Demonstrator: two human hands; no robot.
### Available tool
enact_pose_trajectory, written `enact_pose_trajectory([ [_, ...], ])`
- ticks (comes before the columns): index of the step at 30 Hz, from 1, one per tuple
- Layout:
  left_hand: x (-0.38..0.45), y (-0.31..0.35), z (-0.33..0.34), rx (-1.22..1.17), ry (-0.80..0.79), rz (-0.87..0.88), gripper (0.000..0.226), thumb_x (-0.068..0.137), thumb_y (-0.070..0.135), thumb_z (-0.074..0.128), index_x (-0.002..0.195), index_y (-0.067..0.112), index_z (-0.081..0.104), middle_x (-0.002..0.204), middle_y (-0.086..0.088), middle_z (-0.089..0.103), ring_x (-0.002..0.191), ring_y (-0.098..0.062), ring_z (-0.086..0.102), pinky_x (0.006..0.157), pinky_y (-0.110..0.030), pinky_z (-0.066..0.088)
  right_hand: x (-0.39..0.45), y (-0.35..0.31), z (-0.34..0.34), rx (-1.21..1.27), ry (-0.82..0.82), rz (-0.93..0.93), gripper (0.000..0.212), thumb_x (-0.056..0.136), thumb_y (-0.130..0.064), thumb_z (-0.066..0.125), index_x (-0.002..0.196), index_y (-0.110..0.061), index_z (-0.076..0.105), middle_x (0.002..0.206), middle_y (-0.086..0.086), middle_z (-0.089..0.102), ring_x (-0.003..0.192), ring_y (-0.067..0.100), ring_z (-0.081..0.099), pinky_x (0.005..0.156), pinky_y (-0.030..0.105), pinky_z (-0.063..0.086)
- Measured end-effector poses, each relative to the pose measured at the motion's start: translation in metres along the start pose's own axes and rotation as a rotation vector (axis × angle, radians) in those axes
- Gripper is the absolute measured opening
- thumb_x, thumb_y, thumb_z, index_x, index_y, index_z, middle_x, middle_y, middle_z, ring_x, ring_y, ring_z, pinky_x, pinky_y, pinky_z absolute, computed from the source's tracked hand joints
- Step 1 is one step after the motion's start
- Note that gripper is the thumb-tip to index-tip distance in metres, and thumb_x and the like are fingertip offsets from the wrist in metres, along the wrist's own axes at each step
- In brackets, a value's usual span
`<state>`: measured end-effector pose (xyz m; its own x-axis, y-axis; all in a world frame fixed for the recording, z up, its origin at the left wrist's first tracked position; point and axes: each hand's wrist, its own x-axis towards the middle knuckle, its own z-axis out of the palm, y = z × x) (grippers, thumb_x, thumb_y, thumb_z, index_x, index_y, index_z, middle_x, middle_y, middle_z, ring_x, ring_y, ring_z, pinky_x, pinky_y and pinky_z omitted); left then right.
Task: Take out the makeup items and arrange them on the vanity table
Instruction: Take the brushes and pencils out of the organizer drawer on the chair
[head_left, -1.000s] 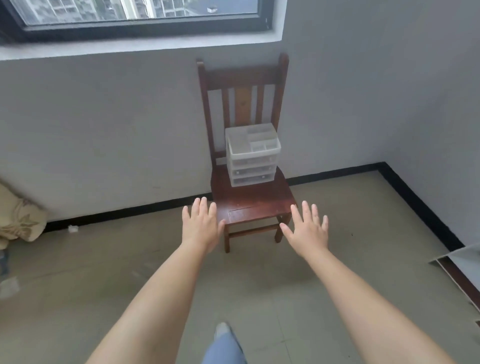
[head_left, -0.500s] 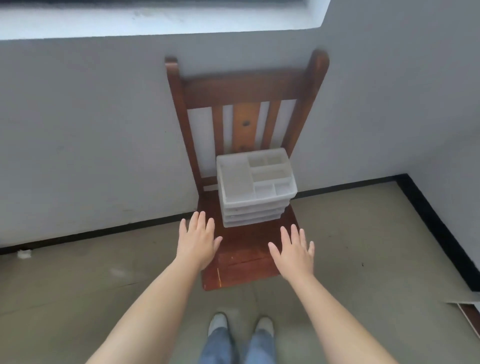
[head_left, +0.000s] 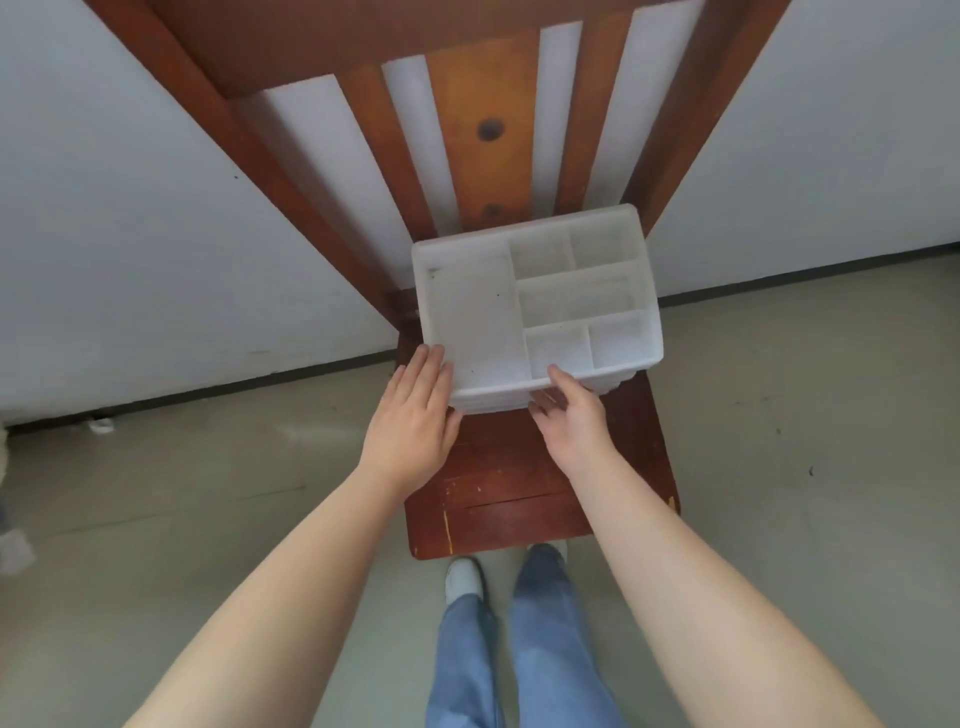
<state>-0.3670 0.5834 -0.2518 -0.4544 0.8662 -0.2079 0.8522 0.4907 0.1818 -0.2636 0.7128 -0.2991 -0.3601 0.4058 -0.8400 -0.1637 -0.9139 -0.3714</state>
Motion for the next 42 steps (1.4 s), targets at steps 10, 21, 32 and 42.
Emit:
enact_pose_trajectory([
  [10,0.003,-0.004,0.016,-0.006,-0.059,-0.036,0.057,0.092,0.023,0.050,0.135,-0.008,0.031,0.147,-0.024,0.022,0.139,-0.038,0.015,0.113,-0.039,0.010,-0.027,0.019,-0.061,-0.121,0.062,0.038,0.017,0.086,0.000,0.055,0.081,-0.011,0.042,0.081,0.009,0.054,0.082,0.016,0.057,0.099,0.038,0.039],
  [21,-0.058,0.053,0.054,-0.503,-0.201,-0.644,0.059,0.092,0.027,0.045,0.142,0.007,0.021,0.144,-0.019,0.030,0.130,-0.033,0.034,0.103,-0.039,0.032,-0.049,0.040,-0.091,-0.035,0.120,0.079,0.020,0.087,0.008,0.047,0.080,-0.011,0.046,0.061,0.002,0.063,0.063,0.012,0.065,0.096,0.039,0.039],
  [32,-0.055,0.048,0.070,-0.570,-0.227,-0.726,0.036,0.091,0.017,0.044,0.059,0.018,0.026,0.081,-0.011,0.047,0.082,-0.032,0.050,0.064,-0.032,0.032,-0.064,-0.007,-0.061,-1.894,-0.227,-0.423,0.013,0.085,-0.008,0.050,0.096,-0.010,0.057,0.091,0.005,0.060,0.087,0.022,0.058,0.070,0.024,0.043],
  [42,-0.050,0.045,0.068,-0.540,-0.272,-0.706,0.014,0.088,0.013,0.049,0.094,0.001,0.054,0.103,-0.016,0.059,0.095,-0.034,0.054,0.067,-0.032,0.036,-0.010,-0.007,-0.025,-2.910,-0.703,-0.739,0.074,0.087,-0.005,0.047,0.145,-0.021,0.004,0.146,0.013,0.022,0.135,0.031,0.018,0.110,0.051,0.013],
])
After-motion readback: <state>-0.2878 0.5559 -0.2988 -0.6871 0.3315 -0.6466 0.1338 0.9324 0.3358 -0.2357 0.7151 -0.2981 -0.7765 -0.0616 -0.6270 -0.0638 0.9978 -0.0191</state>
